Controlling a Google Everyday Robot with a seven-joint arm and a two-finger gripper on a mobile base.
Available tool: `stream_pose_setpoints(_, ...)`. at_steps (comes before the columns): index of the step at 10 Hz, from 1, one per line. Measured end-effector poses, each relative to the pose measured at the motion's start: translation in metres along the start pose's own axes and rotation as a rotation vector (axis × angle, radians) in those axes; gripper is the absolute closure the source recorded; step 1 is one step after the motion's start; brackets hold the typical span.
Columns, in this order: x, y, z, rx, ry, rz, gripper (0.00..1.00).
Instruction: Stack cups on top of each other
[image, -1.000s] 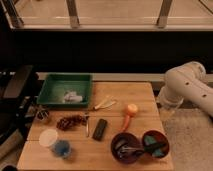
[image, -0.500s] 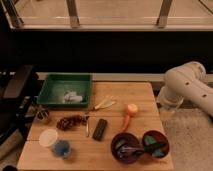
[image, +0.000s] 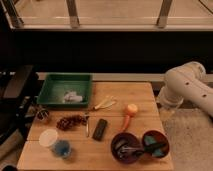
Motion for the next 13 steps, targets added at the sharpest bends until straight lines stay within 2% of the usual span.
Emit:
stream_pose_setpoints(11,0.0000,0.0000,-0.0001,0.000,0.000,0.000,0.35)
stream_pose_setpoints(13,-0.0040,-0.0042,-0.0042,-0.007,-0.010,-0.056,0.35)
